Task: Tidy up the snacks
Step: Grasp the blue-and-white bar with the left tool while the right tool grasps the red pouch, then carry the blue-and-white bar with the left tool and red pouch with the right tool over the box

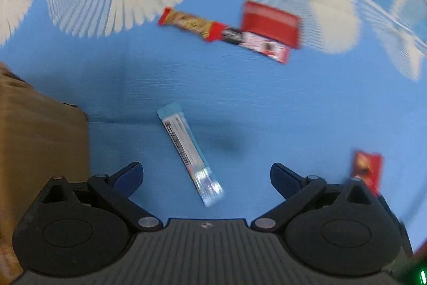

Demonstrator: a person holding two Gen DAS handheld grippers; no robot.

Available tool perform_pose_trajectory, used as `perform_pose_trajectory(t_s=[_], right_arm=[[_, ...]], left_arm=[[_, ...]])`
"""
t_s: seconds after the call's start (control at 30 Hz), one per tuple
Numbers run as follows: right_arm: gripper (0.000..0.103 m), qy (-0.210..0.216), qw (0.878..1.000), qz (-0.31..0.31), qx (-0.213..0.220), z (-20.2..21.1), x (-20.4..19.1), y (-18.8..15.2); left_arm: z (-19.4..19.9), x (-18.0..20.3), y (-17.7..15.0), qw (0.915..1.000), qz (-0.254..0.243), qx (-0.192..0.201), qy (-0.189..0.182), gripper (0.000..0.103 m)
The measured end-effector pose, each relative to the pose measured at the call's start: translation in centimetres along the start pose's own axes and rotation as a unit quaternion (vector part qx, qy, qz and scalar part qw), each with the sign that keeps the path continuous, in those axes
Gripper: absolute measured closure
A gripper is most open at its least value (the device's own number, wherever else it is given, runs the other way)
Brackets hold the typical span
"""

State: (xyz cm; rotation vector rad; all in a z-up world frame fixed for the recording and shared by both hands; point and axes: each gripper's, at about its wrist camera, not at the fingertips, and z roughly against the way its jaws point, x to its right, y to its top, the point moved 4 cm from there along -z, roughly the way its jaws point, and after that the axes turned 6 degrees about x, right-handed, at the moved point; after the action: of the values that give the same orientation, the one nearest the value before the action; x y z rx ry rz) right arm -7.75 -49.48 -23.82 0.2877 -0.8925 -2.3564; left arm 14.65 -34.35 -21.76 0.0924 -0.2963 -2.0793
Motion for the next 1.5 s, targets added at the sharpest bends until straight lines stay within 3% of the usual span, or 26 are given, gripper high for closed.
perform_pose_trajectory(t_s=[0.17, 0.37, 0.47, 0.5, 0.53, 0.57, 0.6, 0.7, 0.97, 1.23, 1.5], right_arm=[[0.012, 0.007, 1.000, 0.003, 0.010, -0.3, 0.3, 0.1], [0.006, 0.005, 1.000, 0.008, 0.024, -0.6, 0.3, 0.0], [0.007, 0.003, 1.000, 0.010, 0.025, -0.6, 0.3, -0.1], [0.011, 0.001, 1.000, 0.012, 0.026, -0.5, 0.3, -0.1], [0.025, 0.000, 0.999, 0.012, 0.029, -0.3, 0.3, -0.1], [0.032, 0.000, 0.999, 0.013, 0.033, 0.0, 0.3, 0.0], [0.035, -0.001, 0.999, 0.012, 0.032, 0.3, 0.4, 0.1], [0.042, 0.003, 1.000, -0.009, 0.028, 0.8, 1.1, 0.3], [0.044, 0.005, 0.998, -0.056, 0.041, 5.0, 2.2, 0.8], [0.044, 0.044, 0.992, -0.077, 0.092, 14.1, 1.1, 2.0], [0.044, 0.091, 0.985, -0.054, 0.134, 23.6, -2.4, 1.2]], left_arm=[[-4.5, -1.9, 0.7, 0.9988, 0.026, -0.028, 0.030, 0.000], [-4.2, -1.3, 0.7, 0.9989, 0.019, -0.011, 0.042, 0.000], [-4.0, -1.3, 0.6, 0.9987, 0.022, -0.010, 0.045, 0.003], [-3.7, -1.3, 0.8, 0.9987, 0.022, -0.002, 0.045, 0.008], [-2.9, -1.4, 0.6, 0.9988, 0.021, 0.014, 0.043, 0.031], [-2.0, -1.2, 0.6, 0.9985, 0.020, 0.033, 0.038, 0.078], [-1.2, -1.3, 0.5, 0.9985, 0.021, 0.039, 0.031, 0.083], [0.1, -2.0, 0.1, 0.9986, 0.033, 0.032, 0.027, 0.084], [7.4, -2.0, -1.0, 0.9960, -0.009, 0.088, -0.010, 0.084], [16.8, -2.7, -5.3, 0.9867, -0.054, 0.142, -0.059, 0.084], [24.2, -7.5, -11.3, 0.9795, -0.079, 0.171, -0.070, 0.084]])
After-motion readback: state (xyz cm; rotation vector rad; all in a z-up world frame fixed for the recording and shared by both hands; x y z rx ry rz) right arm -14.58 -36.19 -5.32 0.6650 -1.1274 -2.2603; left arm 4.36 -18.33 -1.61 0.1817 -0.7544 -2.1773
